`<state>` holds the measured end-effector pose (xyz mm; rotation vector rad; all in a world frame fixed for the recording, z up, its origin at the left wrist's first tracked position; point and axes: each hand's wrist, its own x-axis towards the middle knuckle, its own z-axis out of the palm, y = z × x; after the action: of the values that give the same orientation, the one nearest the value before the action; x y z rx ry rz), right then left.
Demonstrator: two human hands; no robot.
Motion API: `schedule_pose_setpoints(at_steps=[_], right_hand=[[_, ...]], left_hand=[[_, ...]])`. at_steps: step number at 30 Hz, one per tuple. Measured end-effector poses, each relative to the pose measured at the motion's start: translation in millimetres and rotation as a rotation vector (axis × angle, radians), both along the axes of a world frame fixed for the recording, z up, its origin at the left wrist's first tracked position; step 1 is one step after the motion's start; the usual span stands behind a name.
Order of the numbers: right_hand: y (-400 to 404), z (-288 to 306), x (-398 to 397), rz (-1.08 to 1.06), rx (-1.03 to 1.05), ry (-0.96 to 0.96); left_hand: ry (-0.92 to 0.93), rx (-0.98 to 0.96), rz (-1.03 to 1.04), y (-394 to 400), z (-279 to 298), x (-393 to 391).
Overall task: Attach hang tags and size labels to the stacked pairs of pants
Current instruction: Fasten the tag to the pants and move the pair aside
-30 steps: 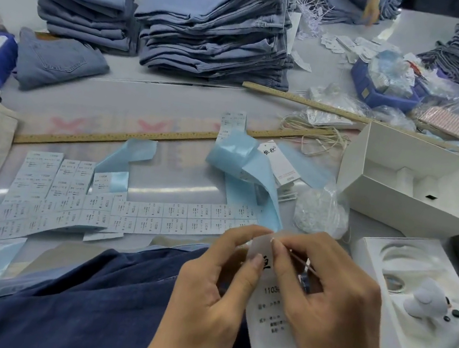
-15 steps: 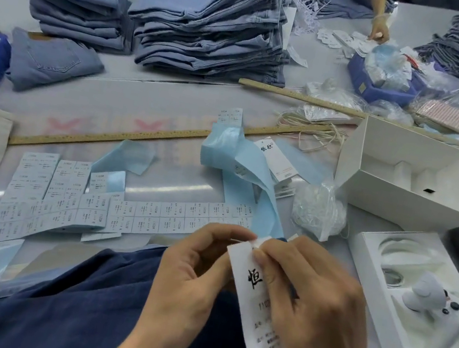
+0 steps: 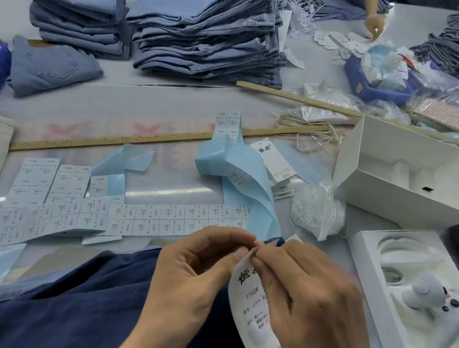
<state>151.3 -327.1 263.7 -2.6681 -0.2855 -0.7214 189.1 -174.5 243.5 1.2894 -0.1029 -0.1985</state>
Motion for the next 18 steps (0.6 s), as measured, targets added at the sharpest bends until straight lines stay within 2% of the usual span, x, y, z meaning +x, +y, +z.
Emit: schedule_pose_setpoints(at_steps=[5,10,15,18], right_hand=[[-1,-4,-2,0.017,0.146,0.033],[-2,-9,-6,0.027,0.318,0.077],[0,-16,-8,-0.027,0.503,0.129],[-5,-17,-12,-0.050,0.579,0.161]], left_hand=[[-0.036,0.020,0.041,2,1,1],[-0.120,0.139,0.138,-3,3,-3],[-0.592,0.585,0.179,-15,7,-14],[-0.817,0.737,0.133,-17,10,-11]])
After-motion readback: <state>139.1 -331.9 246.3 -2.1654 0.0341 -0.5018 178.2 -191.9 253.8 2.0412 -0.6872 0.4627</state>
